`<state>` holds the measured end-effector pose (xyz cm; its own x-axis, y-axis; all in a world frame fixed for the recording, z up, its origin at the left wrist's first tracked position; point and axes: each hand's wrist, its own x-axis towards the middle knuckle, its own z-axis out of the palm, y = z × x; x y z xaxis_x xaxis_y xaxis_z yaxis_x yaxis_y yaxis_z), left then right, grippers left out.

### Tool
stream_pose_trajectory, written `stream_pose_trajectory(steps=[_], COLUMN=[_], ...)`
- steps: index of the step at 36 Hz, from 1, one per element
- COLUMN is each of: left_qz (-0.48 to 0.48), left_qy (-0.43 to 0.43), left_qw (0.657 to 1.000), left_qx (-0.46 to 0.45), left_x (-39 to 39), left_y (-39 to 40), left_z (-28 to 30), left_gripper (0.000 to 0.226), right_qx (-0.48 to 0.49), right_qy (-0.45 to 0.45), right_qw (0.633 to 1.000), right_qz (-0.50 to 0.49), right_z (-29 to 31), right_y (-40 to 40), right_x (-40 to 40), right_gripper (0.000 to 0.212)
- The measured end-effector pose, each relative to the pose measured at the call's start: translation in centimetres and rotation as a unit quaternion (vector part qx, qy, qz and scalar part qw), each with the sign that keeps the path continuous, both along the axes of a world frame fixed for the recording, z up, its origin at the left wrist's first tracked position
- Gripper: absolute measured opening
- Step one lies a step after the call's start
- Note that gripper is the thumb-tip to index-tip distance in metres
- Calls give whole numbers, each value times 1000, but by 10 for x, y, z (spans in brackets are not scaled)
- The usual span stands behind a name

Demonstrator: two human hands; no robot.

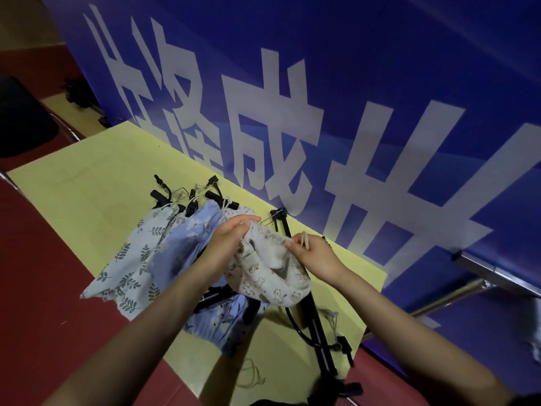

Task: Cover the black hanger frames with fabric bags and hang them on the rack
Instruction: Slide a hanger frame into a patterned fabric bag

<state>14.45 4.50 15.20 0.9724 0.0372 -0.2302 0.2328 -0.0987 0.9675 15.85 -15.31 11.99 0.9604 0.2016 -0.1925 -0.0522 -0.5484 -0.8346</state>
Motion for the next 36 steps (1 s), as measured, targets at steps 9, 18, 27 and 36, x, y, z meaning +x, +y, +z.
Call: stream_pose_trajectory(steps=[9,18,27,36], left_qz=[-99,-109,37,141], left_qy=[12,10,125,65], left_qw=[977,954,990,979], left_qx=[188,278,-59,-130], left_x=[-2,-6,-11,5], left_y=[15,37,48,47], left_z=[-14,-26,-7,12], left_gripper=[24,17,35,34], right_qx=[106,158,244,-169], right_qy=[48,65,153,195], right_qw=[991,980,937,963], right_qz=[-64,-100,-197,-76], right_z=[6,3,-42,-129], right_y=[-3,-3,-24,-26], right_x=[6,22,44,22], right_gripper=[33,36,33,56])
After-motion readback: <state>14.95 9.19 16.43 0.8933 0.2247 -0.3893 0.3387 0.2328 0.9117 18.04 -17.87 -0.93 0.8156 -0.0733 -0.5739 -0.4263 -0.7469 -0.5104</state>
